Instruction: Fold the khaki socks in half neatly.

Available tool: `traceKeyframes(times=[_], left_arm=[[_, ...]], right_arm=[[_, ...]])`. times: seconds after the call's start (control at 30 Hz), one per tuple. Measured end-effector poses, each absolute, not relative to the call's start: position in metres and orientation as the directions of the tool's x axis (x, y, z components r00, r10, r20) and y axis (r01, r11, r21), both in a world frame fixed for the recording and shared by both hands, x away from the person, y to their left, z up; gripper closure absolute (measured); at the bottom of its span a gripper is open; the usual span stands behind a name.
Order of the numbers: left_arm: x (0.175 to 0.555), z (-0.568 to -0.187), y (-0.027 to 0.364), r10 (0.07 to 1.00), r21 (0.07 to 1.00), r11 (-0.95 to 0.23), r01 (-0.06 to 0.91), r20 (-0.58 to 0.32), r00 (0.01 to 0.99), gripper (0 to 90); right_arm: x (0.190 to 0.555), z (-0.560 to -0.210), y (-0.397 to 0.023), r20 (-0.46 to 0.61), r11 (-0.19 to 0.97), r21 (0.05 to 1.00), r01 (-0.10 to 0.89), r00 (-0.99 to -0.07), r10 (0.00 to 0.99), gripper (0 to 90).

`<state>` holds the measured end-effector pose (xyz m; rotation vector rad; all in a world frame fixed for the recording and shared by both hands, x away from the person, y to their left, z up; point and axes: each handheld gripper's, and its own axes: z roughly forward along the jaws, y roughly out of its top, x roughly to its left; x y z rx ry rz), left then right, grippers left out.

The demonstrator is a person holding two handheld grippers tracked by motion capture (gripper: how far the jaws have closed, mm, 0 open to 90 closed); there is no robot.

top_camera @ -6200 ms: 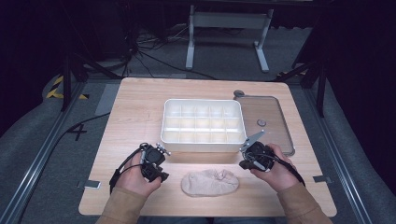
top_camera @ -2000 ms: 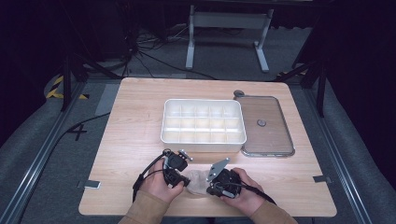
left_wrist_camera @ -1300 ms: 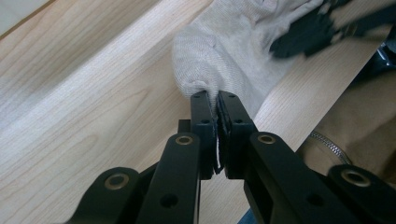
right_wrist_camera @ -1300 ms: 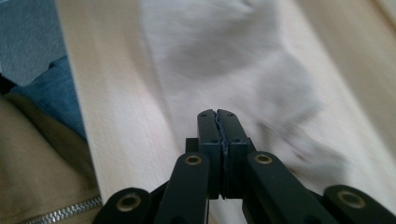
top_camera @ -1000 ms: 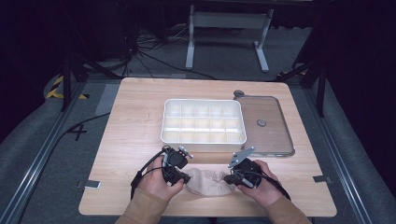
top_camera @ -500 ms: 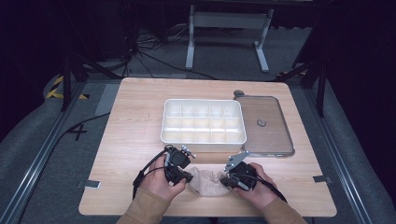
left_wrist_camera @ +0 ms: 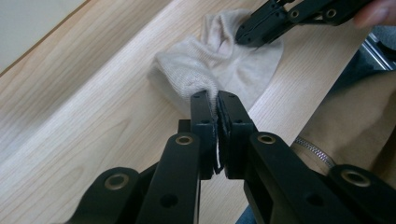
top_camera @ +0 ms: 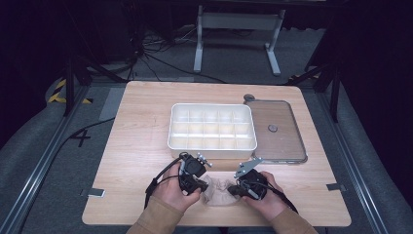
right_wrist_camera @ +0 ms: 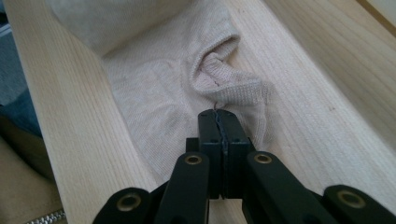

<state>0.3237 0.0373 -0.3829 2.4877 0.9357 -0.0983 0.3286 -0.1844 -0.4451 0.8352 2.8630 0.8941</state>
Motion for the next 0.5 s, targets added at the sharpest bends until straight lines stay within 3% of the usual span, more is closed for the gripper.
traceKeyframes(times=[0.5], left_arm=[[0.324,-0.389,0.007,0.544,0.411,-0.696,0.589,-0.232,0.806,86.2]], right_arm=[[0.323,-0.447,-0.182,0.103,0.676,0.555,0.484,-0.847,0.522,89.8]])
